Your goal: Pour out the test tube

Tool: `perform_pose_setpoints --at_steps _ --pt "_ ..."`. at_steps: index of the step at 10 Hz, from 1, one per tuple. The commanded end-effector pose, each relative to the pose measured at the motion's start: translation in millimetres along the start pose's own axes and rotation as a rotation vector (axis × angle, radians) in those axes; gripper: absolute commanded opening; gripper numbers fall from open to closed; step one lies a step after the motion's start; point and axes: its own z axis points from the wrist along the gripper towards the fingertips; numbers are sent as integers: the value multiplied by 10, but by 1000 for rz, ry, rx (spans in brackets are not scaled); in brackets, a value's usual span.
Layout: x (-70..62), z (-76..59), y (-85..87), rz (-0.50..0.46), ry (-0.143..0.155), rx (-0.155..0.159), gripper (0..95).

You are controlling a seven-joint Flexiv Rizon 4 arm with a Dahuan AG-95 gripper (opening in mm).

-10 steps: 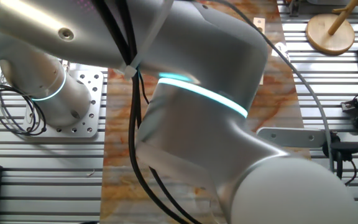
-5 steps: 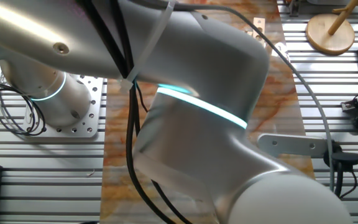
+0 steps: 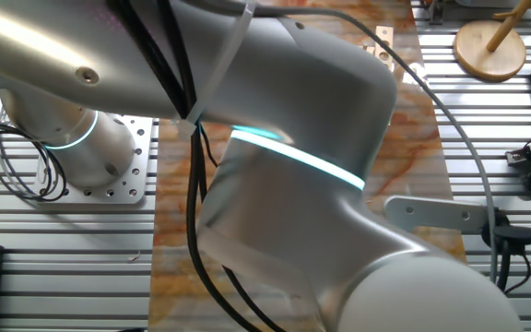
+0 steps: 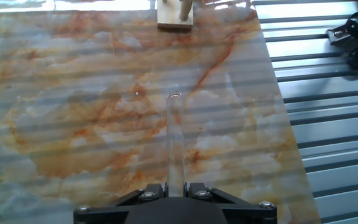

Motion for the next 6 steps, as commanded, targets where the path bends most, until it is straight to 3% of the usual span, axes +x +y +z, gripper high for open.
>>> perform_pose_setpoints --at_steps 1,6 --pt "-23 4 1 14 -7 5 0" --pt "-43 12 4 47 -41 14 0"
